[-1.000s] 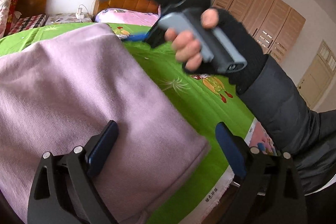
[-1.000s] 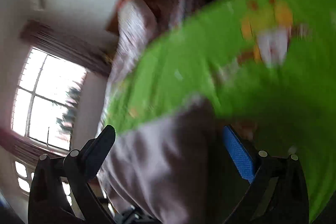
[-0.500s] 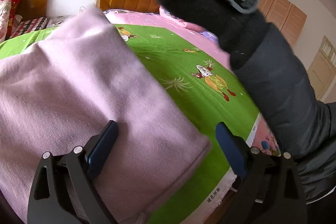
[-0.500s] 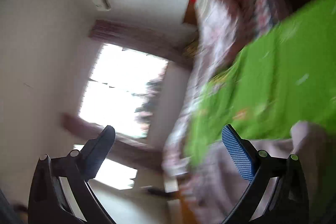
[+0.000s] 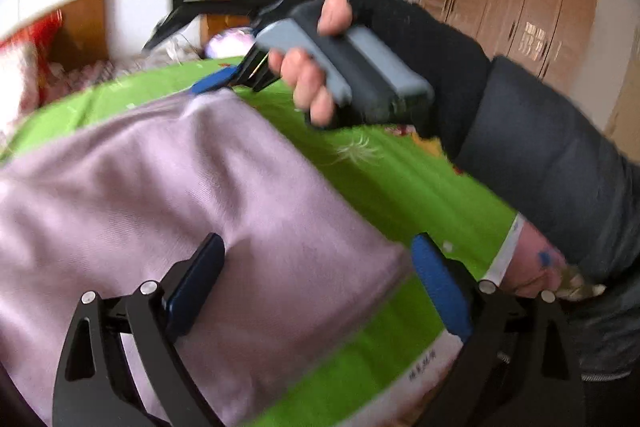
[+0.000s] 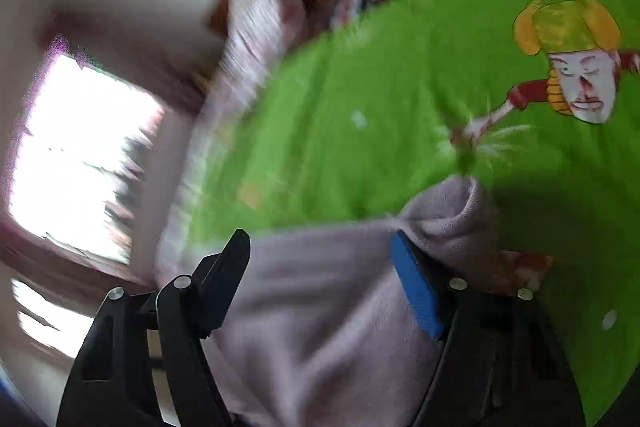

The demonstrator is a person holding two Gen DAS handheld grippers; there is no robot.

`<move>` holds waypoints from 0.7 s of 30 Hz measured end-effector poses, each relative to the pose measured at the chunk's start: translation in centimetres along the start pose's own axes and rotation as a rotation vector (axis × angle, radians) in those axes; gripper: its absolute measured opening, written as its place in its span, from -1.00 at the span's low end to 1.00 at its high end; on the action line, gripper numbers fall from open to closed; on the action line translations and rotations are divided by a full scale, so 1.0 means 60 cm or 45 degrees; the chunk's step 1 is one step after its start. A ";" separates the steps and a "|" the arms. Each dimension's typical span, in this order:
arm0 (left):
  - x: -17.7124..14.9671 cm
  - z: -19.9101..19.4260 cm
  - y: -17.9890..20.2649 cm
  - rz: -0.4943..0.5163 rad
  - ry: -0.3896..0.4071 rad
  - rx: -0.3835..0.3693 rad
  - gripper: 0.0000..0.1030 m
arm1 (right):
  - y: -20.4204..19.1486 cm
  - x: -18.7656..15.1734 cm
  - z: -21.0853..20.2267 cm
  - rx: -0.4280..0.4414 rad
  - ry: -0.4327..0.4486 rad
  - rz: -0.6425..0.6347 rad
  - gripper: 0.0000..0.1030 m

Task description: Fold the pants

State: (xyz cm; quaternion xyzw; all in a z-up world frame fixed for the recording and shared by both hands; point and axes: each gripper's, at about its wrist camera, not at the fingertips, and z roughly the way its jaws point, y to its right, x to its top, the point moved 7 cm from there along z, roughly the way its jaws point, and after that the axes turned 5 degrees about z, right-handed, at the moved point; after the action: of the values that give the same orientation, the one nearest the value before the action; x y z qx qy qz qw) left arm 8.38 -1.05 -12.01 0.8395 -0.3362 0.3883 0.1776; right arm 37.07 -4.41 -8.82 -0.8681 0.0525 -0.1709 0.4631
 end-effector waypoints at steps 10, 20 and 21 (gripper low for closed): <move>-0.011 -0.174 -0.237 -0.561 0.163 0.056 0.96 | -0.149 -0.118 -0.008 0.221 -0.156 -0.354 0.92; -0.100 -0.165 -0.313 -0.764 0.200 -0.020 0.66 | -0.028 -0.087 0.058 0.048 -0.084 -0.074 0.82; -0.102 -0.170 -0.314 -0.764 0.203 -0.020 0.65 | -0.040 -0.085 0.040 0.028 -0.057 -0.099 0.88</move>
State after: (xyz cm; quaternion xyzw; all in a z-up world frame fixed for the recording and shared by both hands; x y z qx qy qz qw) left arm 13.30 20.66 -10.93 0.8668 -0.0613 0.3803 0.3167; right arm 32.94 0.08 -9.35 -0.8680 0.0066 -0.1699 0.4665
